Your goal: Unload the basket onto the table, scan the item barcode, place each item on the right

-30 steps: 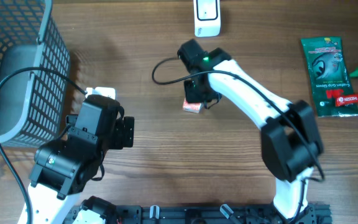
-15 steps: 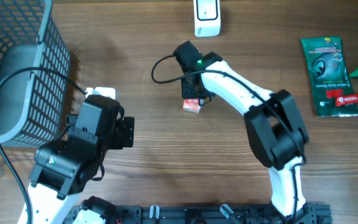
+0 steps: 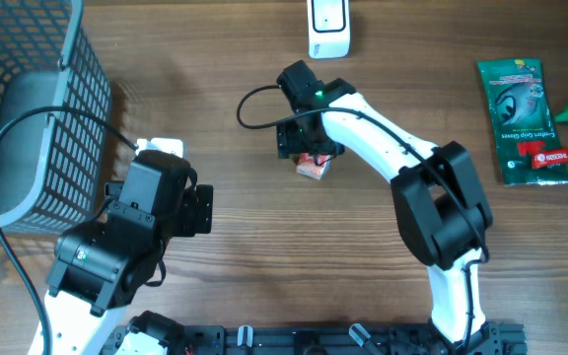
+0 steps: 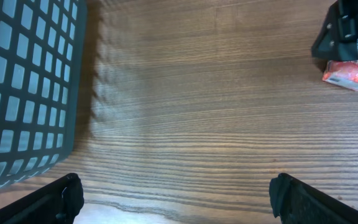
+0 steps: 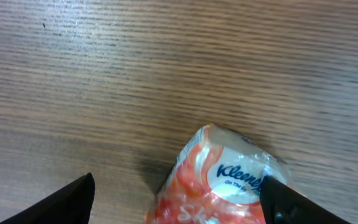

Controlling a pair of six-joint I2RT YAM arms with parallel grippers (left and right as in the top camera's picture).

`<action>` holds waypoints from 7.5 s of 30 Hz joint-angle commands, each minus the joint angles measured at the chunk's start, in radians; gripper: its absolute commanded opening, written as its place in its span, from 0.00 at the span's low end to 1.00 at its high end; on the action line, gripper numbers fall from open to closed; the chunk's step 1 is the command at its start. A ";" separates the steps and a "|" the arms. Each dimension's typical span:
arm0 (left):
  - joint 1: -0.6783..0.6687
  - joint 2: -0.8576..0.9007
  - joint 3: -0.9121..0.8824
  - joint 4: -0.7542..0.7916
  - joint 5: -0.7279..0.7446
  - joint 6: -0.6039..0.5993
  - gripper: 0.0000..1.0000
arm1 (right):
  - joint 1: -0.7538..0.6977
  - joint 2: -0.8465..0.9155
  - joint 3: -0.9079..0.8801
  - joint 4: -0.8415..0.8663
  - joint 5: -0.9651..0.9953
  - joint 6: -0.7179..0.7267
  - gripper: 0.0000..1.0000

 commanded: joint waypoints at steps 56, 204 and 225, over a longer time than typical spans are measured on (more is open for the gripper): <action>-0.001 -0.002 0.000 0.003 -0.009 0.012 1.00 | -0.237 -0.227 -0.555 0.587 -0.747 0.152 0.04; -0.001 -0.002 0.000 0.003 -0.009 0.012 1.00 | -0.992 -0.930 -0.266 0.332 -0.502 -0.072 1.00; -0.001 -0.002 0.000 0.003 -0.009 0.012 1.00 | -0.938 -1.221 -0.274 0.011 -0.566 -0.129 1.00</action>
